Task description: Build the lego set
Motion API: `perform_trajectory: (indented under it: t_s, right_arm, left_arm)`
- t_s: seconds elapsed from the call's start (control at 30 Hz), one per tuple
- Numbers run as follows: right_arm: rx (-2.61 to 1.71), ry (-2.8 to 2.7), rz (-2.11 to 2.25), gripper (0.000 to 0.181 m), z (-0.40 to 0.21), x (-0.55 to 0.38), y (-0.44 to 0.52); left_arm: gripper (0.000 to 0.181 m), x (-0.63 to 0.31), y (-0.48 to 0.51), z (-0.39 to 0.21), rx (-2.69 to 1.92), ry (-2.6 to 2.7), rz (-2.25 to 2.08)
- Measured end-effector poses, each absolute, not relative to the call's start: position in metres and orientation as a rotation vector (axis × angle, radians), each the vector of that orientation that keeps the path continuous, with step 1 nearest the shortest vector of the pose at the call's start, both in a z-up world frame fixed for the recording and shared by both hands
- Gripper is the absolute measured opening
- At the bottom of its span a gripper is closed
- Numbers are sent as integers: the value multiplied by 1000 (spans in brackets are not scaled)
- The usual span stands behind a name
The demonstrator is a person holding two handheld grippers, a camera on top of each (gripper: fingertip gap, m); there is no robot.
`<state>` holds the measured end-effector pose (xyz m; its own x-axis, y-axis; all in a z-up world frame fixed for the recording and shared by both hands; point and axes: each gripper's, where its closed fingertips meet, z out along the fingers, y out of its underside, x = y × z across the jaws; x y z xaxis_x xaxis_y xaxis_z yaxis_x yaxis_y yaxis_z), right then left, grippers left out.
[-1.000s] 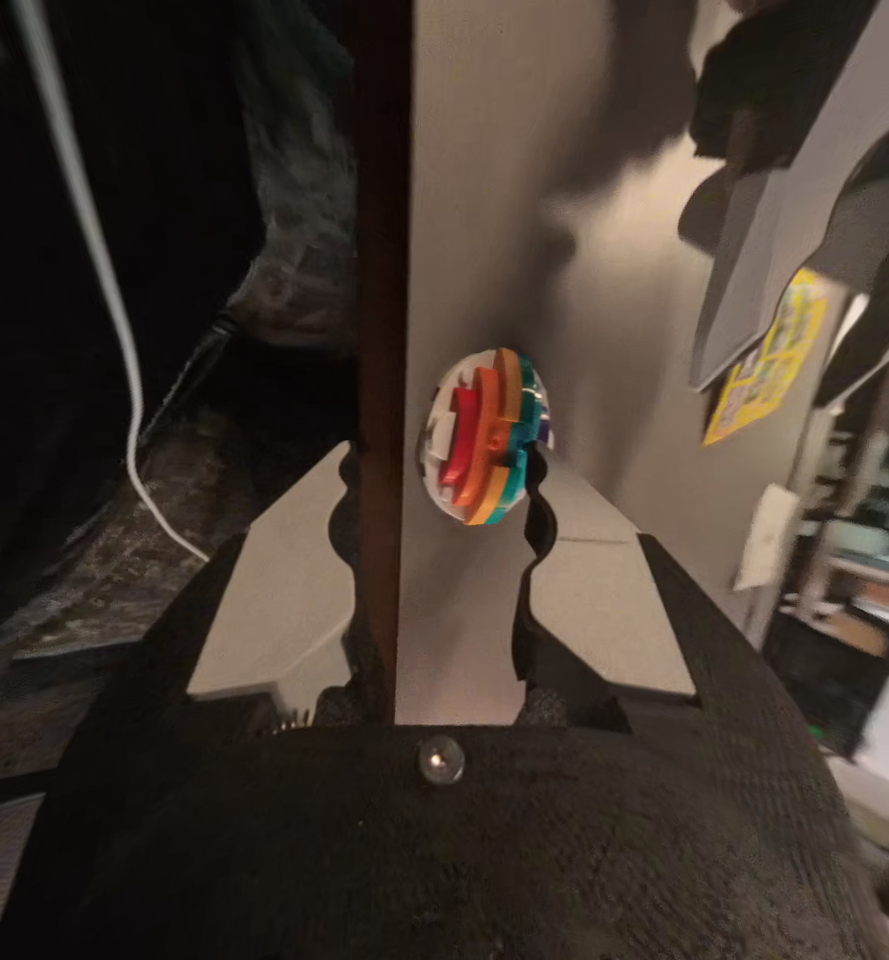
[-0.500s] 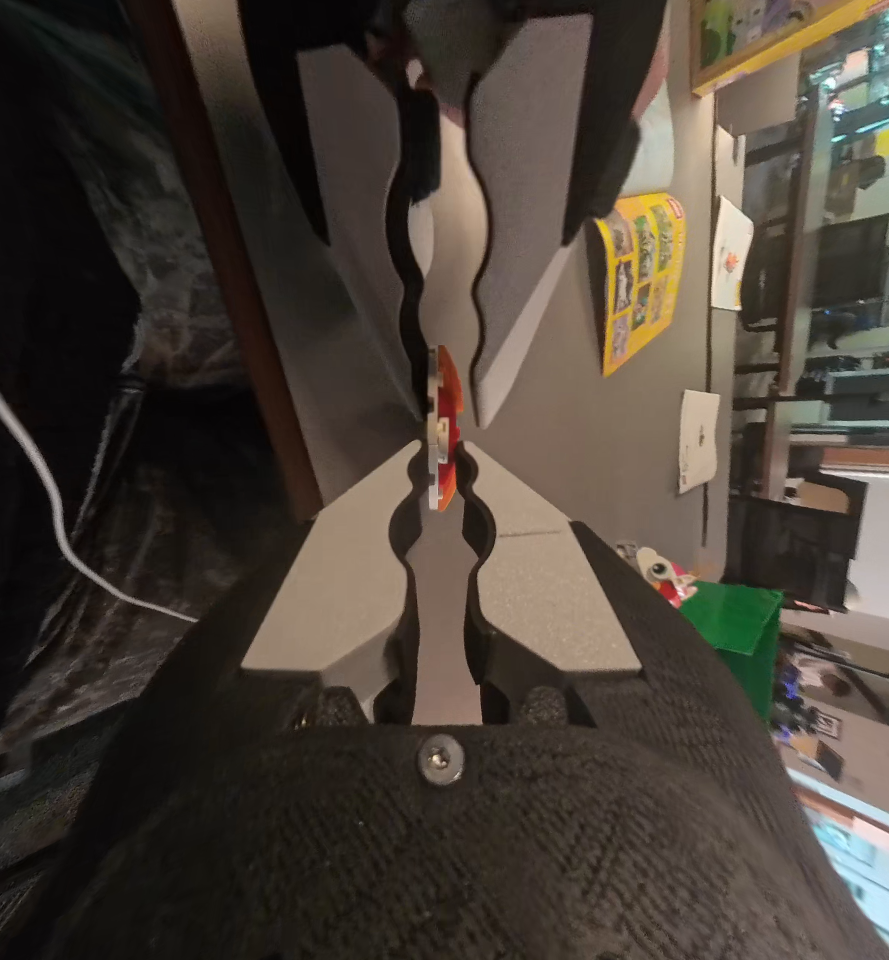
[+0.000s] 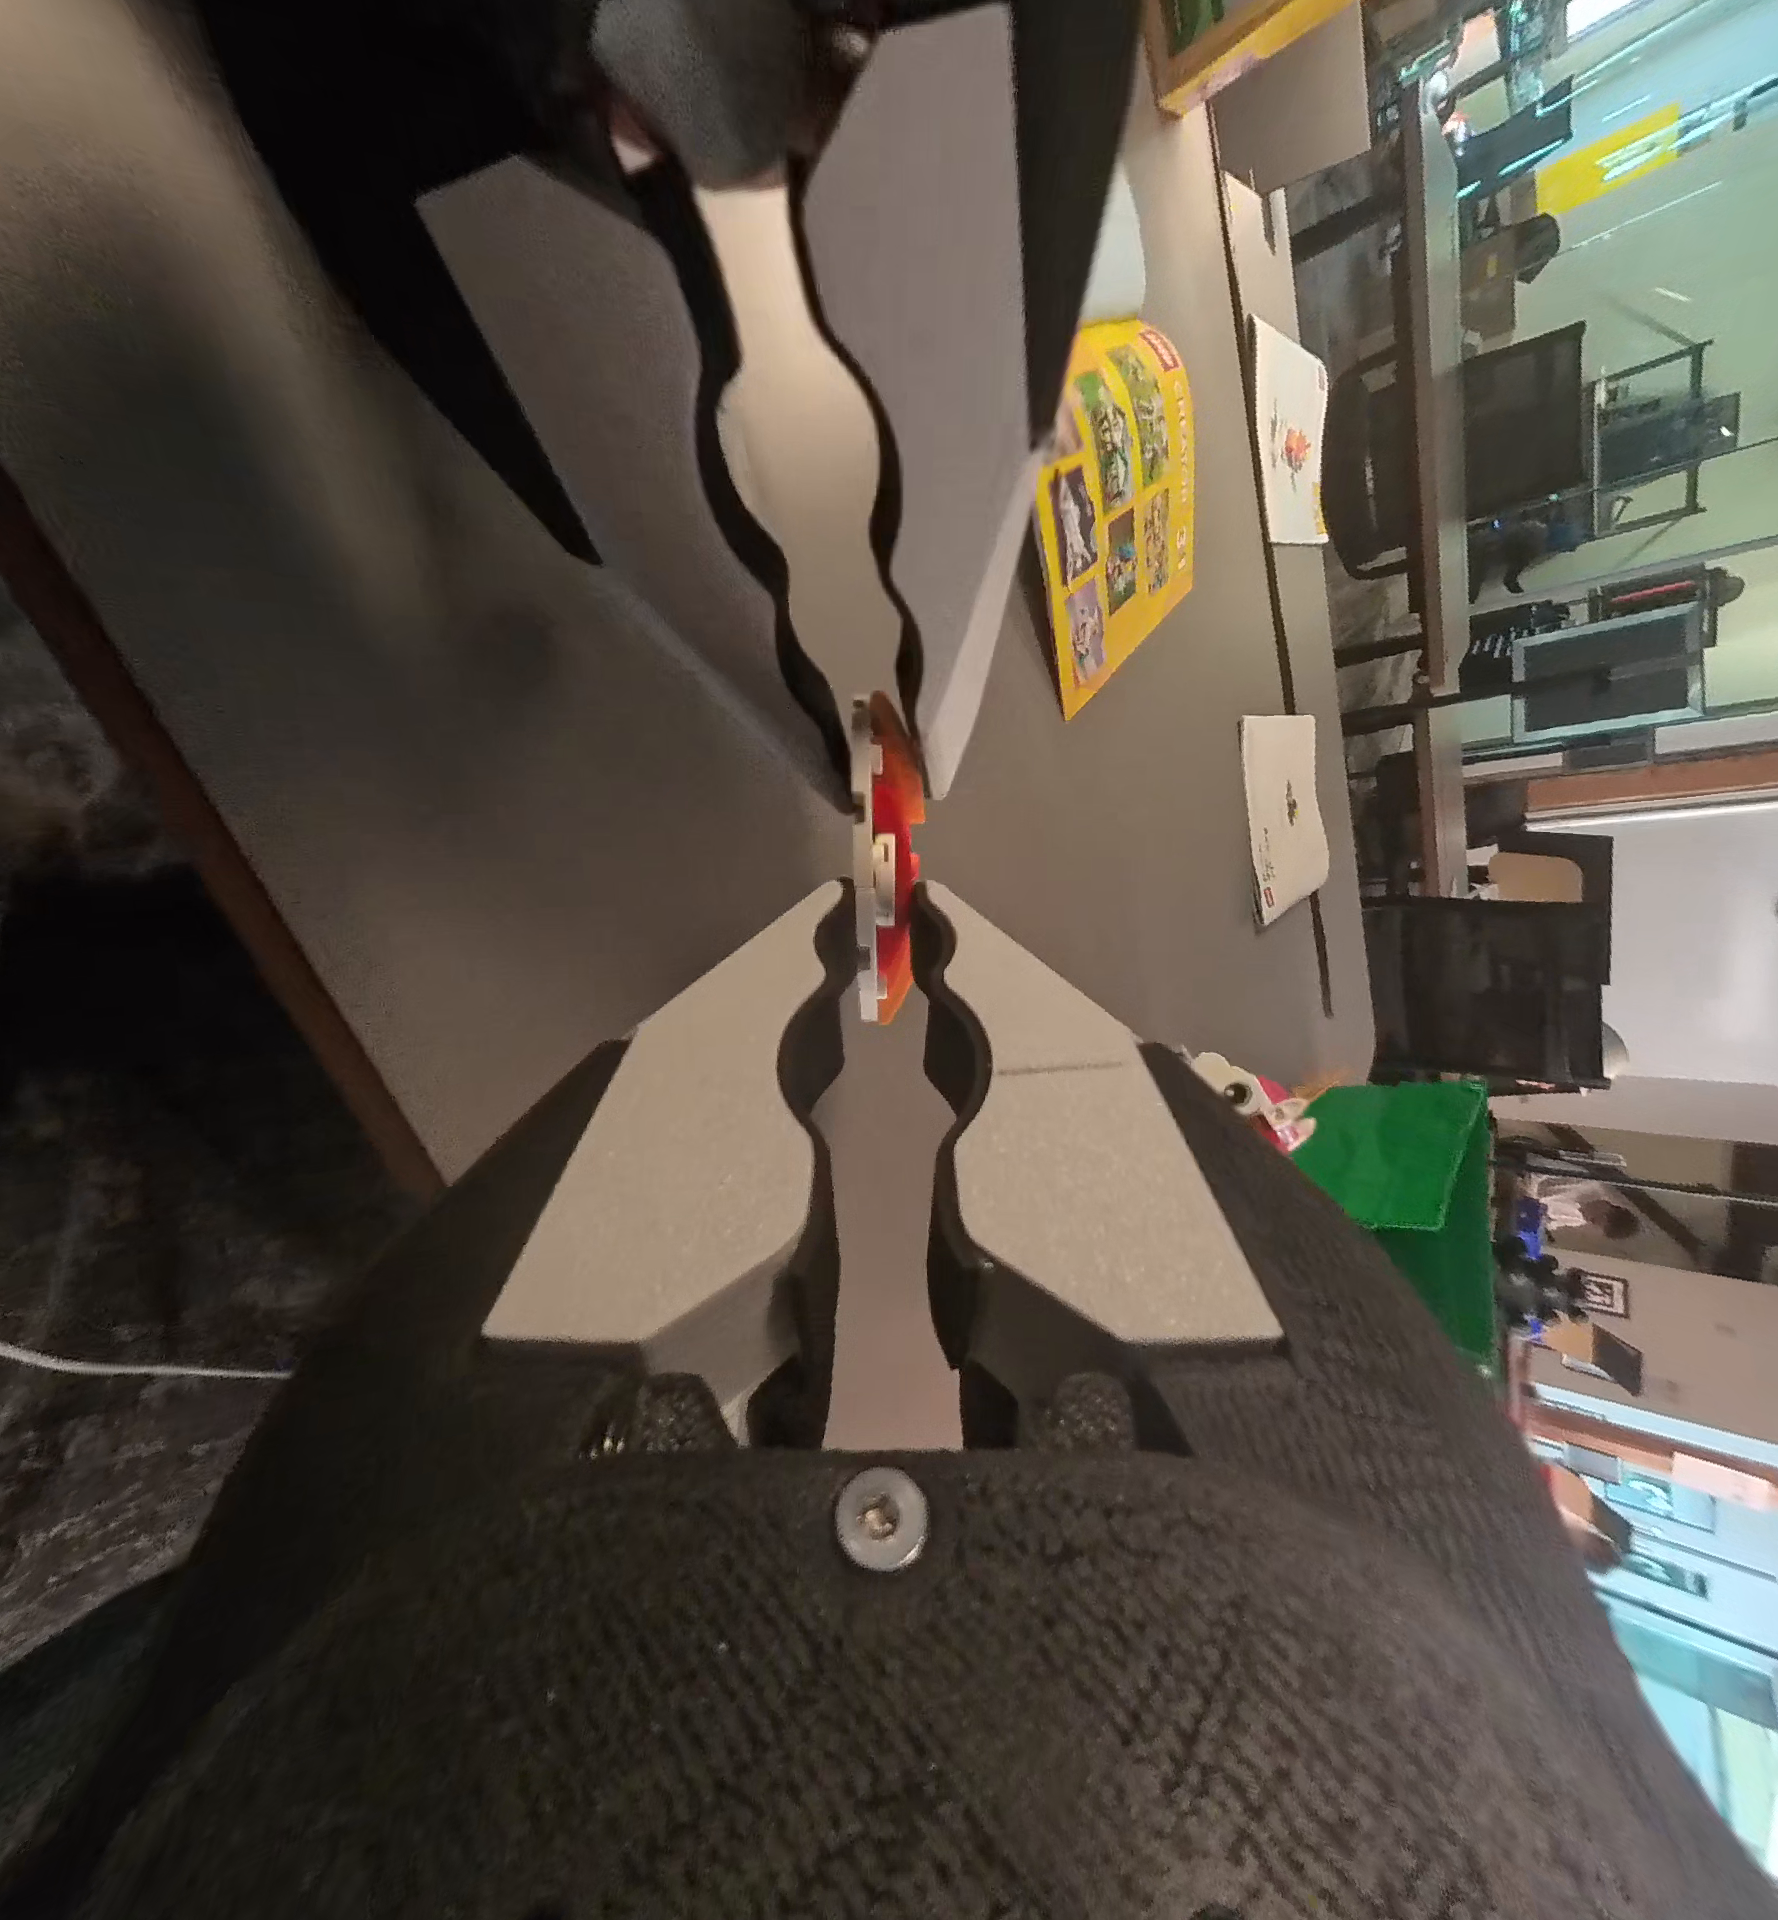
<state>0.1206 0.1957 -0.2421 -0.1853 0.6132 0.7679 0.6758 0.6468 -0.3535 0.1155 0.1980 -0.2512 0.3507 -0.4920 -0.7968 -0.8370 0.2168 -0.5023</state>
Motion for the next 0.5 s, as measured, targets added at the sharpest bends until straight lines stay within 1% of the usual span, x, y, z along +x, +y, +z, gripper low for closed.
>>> perform_trajectory:
  t_s: [0.17,0.2,0.23,0.27,0.33,0.5]
  right_arm:
    - [-1027,-1863,-56,7,-245,115,199]
    - [-1026,-1858,-56,7,-244,115,199]
    - [-1022,-1856,-59,7,-244,114,200]
    - [-1018,-1853,-69,7,-243,113,200]
    - [-1013,-1853,-108,7,-243,113,202]
    - [-1022,-1852,-182,7,-240,109,201]
  left_arm:
    - [14,109,201,-253,-1438,1264,370]
    - [27,106,204,-253,-1443,1257,399]
    - [29,104,206,-257,-1455,1272,412]
    - [28,103,207,-260,-1451,1279,424]
    - [16,105,206,-252,-1379,1283,458]
    - [18,98,214,-257,-1396,1281,547]
